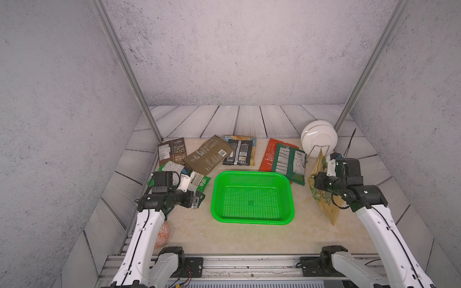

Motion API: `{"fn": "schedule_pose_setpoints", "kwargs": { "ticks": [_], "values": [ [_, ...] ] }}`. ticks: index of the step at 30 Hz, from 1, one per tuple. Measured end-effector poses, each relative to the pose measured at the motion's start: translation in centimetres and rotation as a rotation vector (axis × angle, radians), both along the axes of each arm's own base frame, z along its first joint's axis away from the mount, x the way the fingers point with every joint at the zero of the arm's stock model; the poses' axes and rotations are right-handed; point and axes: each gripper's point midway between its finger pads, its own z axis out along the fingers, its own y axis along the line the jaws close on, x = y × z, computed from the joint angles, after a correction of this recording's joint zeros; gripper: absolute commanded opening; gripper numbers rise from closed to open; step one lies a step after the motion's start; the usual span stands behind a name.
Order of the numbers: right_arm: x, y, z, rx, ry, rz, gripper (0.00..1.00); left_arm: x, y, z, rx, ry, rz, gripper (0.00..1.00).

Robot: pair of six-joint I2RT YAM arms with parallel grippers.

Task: Put the potato chips into the basket
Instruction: Pick up the potato chip from the center of the board, then place the potato chip in the basket.

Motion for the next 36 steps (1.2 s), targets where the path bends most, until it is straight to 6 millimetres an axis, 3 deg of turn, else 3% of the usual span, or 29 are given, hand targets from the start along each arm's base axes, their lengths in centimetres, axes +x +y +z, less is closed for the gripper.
{"fn": "schedule_pose_setpoints", "kwargs": {
  "ticks": [5,13,18,26,32,36],
  "values": [
    [-0.9,4.3,3.5,0.041,-0.068,0.175,0.0,0.1,0.0,-0.2,0.002,0.009,0.002,0.98],
    [-3.0,12.0,6.0,0.024,-0.086,0.452,0.0,0.1,0.2,-0.5,0.009,0.017,0.007,0.98],
    [-3.4,16.6,5.3,-0.045,-0.052,0.571,0.0,0.2,0.2,-0.5,0.009,0.018,0.007,0.98],
    [-4.4,23.1,2.5,-0.123,-0.016,0.709,0.0,0.2,0.2,-0.5,0.009,0.018,0.007,0.98],
    [-4.9,26.7,0.9,-0.135,-0.01,0.765,0.0,0.2,0.2,-0.5,0.009,0.018,0.007,0.98],
    [-5.3,28.0,0.2,-0.143,-0.01,0.774,0.0,0.2,0.2,-0.5,0.009,0.018,0.007,0.98]
  ]
}}
